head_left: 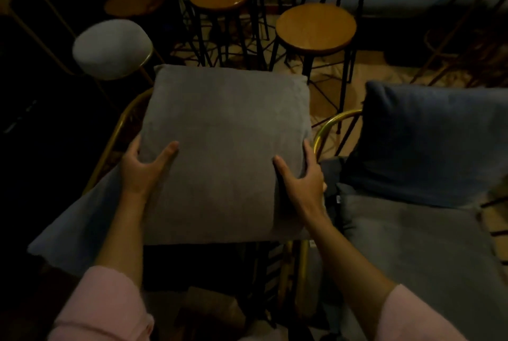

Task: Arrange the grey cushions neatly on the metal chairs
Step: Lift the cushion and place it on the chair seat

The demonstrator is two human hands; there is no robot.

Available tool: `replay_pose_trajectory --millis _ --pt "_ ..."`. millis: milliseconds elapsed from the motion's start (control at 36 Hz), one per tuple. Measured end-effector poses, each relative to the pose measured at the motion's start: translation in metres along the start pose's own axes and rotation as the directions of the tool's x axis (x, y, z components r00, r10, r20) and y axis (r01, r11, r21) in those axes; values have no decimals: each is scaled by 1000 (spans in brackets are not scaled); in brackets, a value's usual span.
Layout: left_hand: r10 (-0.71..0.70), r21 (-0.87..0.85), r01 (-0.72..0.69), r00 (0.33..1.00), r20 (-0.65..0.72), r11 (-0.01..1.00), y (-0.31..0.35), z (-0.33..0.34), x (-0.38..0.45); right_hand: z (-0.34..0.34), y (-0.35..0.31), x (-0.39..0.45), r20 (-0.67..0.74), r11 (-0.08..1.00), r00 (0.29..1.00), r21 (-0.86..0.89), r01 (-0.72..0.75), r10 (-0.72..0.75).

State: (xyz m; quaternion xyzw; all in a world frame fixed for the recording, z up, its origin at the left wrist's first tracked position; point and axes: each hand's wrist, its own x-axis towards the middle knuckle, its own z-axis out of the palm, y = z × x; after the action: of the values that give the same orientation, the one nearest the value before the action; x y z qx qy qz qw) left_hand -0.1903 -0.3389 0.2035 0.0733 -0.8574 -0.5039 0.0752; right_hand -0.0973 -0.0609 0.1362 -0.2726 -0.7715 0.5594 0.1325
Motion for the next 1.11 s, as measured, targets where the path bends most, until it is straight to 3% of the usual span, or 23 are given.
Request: replay_pose_trajectory --millis 167,333,528,667,778,861,917,972,1111 --pt "92 -133 -94 996 -19 987 37 69 -88 -126 9 -25 -212 981 967 -161 108 -141" --pt "118 -322 -86 990 82 943 73 163 -189 -257 48 -57 -442 954 866 -277 115 -233" --pt "83 -291 8 951 299 957 90 254 -297 -376 114 -103 -610 944 767 -330 -17 -199" --pt "85 -220 14 897 433 975 81 292 -350 -416 164 -129 -683 929 723 -328 -175 -105" --pt "9 -74 37 843 538 997 59 308 -365 -418 203 -137 -599 872 792 -318 -373 120" --pt "-71 141 -28 761 645 990 35 315 -375 -407 236 -139 -291 787 869 -378 -488 399" --pt "-115 292 -135 707 698 947 22 318 -385 -393 253 -145 -105 719 862 -508 -475 496" --pt "-131 357 -190 695 707 915 13 318 -392 -382 260 -152 -68 698 851 -540 -470 521" --pt "-195 383 -133 683 704 914 10 315 -387 -377 255 -154 -109 703 868 -543 -460 484"
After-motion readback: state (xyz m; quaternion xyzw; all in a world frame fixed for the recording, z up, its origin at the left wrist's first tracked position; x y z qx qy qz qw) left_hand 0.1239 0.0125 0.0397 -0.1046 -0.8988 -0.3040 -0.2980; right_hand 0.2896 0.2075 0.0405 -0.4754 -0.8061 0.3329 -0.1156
